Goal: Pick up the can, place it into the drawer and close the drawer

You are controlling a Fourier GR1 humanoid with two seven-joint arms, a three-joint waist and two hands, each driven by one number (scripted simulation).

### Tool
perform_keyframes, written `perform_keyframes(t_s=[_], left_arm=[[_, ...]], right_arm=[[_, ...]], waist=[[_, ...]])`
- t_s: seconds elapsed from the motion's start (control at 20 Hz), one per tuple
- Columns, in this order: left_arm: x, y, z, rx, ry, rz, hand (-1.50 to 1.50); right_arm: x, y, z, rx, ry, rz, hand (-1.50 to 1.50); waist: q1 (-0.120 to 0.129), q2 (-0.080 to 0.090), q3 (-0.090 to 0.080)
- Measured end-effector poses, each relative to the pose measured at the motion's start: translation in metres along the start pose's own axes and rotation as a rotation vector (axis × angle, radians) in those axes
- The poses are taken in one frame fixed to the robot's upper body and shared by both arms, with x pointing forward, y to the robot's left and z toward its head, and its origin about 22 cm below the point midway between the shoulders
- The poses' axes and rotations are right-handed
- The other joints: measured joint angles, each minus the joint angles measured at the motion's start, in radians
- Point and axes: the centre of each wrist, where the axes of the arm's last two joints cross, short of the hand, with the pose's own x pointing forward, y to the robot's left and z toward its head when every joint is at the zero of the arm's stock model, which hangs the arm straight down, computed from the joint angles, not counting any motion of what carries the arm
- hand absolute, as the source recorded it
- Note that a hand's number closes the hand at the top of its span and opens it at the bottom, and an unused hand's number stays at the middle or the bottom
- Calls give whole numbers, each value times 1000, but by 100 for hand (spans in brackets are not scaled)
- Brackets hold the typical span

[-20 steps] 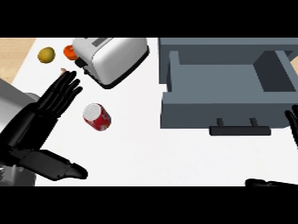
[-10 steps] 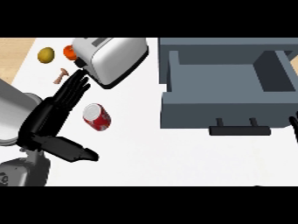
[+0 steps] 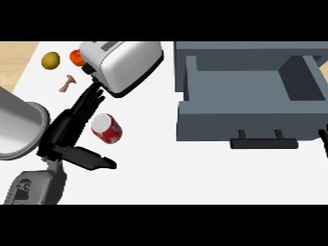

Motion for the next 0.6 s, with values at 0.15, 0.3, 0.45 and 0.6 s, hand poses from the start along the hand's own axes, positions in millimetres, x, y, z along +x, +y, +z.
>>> perform_keyframes(t_s=[0.15,0.3,0.45,0.6], left_arm=[[-14,1,-1,12,6,-3,-150],[-23,15,1,24,13,-10,-150],[-35,16,3,34,21,-17,-150],[-50,22,0,45,30,-20,-150]], right_arm=[[-9,-4,-2,8,2,1,-150],[-1,-2,-1,8,-3,-5,-150],[-1,-4,-10,4,0,-1,-150],[3,-4,-8,5,-1,-2,-150]], waist=[[0,0,0],[0,0,0],[1,0,0],[0,0,0]])
